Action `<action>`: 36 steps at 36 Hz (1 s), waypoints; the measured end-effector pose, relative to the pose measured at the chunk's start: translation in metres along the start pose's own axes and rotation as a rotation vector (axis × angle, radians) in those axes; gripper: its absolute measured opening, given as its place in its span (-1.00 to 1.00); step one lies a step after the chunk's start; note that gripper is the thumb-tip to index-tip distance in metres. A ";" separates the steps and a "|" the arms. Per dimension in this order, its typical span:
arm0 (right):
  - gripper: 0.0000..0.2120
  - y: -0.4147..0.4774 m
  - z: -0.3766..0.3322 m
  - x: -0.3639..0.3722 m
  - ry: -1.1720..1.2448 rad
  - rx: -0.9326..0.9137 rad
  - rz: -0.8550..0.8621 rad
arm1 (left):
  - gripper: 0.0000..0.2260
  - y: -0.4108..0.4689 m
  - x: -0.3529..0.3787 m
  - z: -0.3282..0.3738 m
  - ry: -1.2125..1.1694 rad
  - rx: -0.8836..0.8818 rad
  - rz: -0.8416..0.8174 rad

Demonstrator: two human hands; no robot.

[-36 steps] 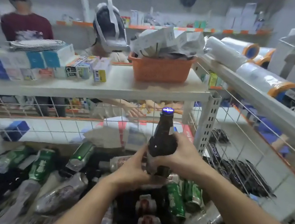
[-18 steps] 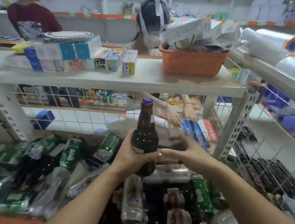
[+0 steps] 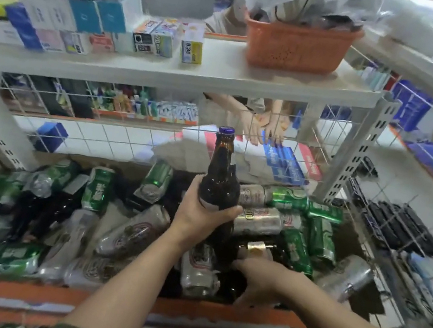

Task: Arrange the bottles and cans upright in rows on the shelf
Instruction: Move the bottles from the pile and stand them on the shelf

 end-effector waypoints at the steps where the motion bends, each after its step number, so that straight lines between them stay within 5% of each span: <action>1: -0.24 0.002 0.000 0.003 -0.028 -0.002 -0.012 | -0.38 -0.001 0.001 -0.002 0.003 -0.003 0.000; 16: -0.23 0.010 -0.009 0.028 -0.386 0.035 0.167 | -0.47 -0.020 -0.021 0.006 0.005 0.013 0.033; 30: -0.15 0.003 -0.001 0.030 -0.335 0.008 0.240 | -0.51 -0.026 -0.030 0.015 0.022 0.026 0.059; 36: -0.26 -0.008 0.004 0.024 -0.316 0.023 0.284 | -0.50 -0.020 -0.027 0.018 0.012 0.045 0.047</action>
Point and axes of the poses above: each hand's wrist, its own y-axis towards the middle knuckle, its own x-axis out of the palm, z = x × y, the point moved 5 cm from there along y, towards the middle knuckle, and after that the axes turned 14 degrees about -y, right-handed, at the moved point
